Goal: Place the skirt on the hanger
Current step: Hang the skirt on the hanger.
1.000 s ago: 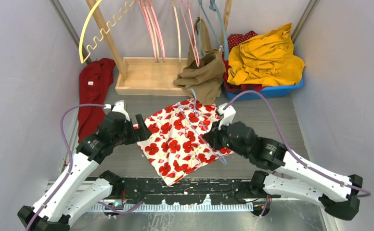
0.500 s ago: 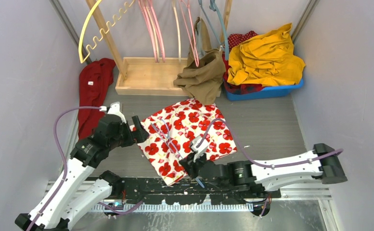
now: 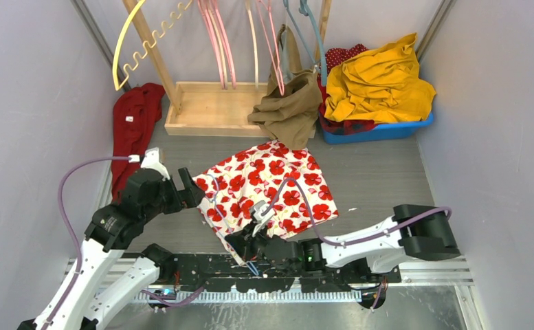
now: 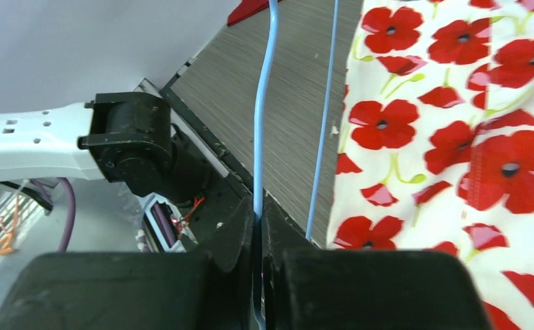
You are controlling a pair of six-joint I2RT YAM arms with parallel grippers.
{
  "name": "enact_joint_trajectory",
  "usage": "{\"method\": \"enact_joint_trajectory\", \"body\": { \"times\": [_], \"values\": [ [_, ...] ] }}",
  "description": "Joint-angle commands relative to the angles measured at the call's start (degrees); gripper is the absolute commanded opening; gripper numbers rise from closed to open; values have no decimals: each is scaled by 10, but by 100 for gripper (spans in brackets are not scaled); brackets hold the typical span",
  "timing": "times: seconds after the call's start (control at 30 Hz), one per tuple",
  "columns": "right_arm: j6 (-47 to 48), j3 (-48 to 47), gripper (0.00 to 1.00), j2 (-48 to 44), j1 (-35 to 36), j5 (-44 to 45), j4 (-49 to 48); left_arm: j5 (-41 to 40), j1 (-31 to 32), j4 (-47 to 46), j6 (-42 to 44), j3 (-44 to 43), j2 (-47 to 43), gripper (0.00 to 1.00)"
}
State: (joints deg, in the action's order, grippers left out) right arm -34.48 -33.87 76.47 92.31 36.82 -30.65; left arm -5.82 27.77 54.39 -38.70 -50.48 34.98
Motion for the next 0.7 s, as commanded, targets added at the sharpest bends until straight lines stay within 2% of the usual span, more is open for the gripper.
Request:
{"method": "enact_joint_trajectory", "body": {
  "times": [0.0,0.37,0.67],
  "values": [
    [-21,-2,1,51,3,-12,-158,-9,2,5,6,-20,-3,99],
    [-108,-43,1,183,-15,-3,-235,-13,2,16,5,-21,-15,99],
    [-172,-84,1,214,-36,47,-175,-12,2,15,3,-22,-22,99]
  ]
}}
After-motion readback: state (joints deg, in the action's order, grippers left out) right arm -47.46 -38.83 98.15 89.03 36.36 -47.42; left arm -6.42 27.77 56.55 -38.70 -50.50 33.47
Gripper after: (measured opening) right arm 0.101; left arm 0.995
